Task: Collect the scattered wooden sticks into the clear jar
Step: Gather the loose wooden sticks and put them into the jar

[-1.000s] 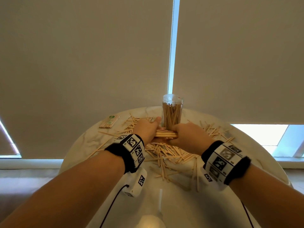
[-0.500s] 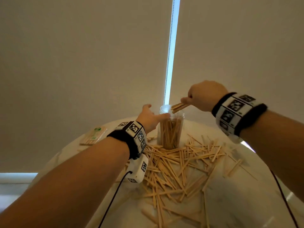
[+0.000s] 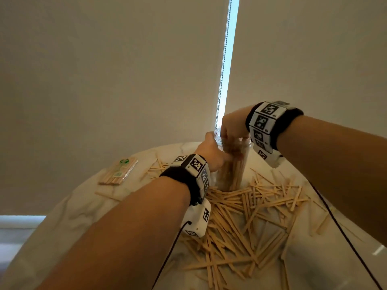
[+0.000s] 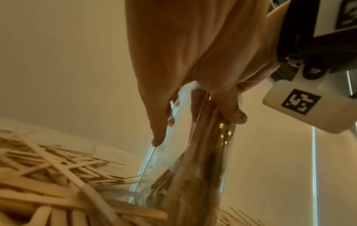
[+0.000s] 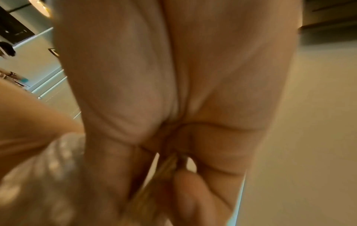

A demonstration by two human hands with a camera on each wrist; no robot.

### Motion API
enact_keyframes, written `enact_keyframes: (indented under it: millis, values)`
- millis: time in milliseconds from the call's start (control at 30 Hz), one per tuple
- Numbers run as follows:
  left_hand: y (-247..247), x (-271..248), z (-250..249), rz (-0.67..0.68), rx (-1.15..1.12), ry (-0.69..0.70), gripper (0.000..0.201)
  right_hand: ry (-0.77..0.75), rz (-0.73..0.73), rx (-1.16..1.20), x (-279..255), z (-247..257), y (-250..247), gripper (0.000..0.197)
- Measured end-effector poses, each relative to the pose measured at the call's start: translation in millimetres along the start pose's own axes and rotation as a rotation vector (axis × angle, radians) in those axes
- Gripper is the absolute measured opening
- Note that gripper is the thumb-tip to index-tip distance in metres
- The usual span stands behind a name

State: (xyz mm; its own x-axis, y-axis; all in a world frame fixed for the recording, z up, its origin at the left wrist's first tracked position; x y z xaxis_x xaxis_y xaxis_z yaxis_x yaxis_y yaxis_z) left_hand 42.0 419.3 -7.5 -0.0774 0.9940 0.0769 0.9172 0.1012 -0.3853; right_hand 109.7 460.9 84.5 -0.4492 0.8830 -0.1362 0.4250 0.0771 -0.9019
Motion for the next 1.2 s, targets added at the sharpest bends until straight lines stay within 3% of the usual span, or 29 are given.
enact_keyframes:
  millis: [67,133,300,467,533,633,733,833,933,1000,1100,1200]
  values:
    - [0.8,3.7,4.8,-0.016,0.026,-0.006,0.105,0.012,0.004,-0.067,7.2,0.5,0.6,0.013]
    - [-0.3,3.5,7.8,-0.016,0.032,-0.024,0.096,-0.009,-0.075,-0.168,11.6,6.6,-1.2,0.02]
    - [-1.6,-9.9,3.3,-0.035,-0.011,-0.009,0.089,-0.043,0.109,0.094,1.5,12.4,7.5,0.031]
    - [0.9,-9.3,4.7,-0.055,0.063,-0.032,0.063,-0.029,-0.052,0.323,-20.7,-4.1,-1.6,0.022]
    - [-0.3,-21.9,-1.2,-0.01,0.103,-0.044,0.077,-0.019,-0.138,0.431,-39.9,-10.0,-10.4,0.018]
    - [-18.1,-55.1,-9.4,0.007,0.275,-0.099,0.104,0.018,-0.378,0.439,-73.7,-16.8,-21.6,0.02]
    - [-44.7,-90.1,-4.2,0.009,0.307,-0.156,0.082,0.016,-0.463,0.524,-117.6,-4.3,-12.8,0.021]
    - [-72.1,-131.8,12.3,0.006,0.353,-0.223,0.047,-0.047,-0.274,0.496,-147.9,36.9,25.3,0.036]
    - [-89.1,-176.5,26.9,0.048,0.542,-0.299,0.043,-0.085,0.025,0.372,-173.0,84.8,71.2,0.072]
    - [-90.3,-208.0,37.6,0.128,0.682,-0.377,0.045,-0.097,0.187,0.27,-186.6,107.4,94.9,0.081]
    - [-80.3,-247.6,53.0,0.268,0.884,-0.478,0.058,-0.077,0.263,0.173,-196.0,128.3,114.8,0.086]
    - [-70.5,-261.3,56.0,0.241,0.983,-0.427,0.051,-0.004,0.245,0.177,-191.7,133.2,121.6,0.098]
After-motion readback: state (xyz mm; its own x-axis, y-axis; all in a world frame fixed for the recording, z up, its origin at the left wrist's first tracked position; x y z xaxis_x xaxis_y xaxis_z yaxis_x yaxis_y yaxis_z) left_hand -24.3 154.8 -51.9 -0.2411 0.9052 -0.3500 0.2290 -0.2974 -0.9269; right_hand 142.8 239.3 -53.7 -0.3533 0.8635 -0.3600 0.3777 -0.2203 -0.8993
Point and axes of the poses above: each hand's wrist, its own x-axis towards the middle knuckle, its own y-axis out of the palm, z = x × y, the point moved 7 cm from there along x, towards the middle knuckle, and after that the axes turned 5 degrees about -x, right-handed, at the moved point
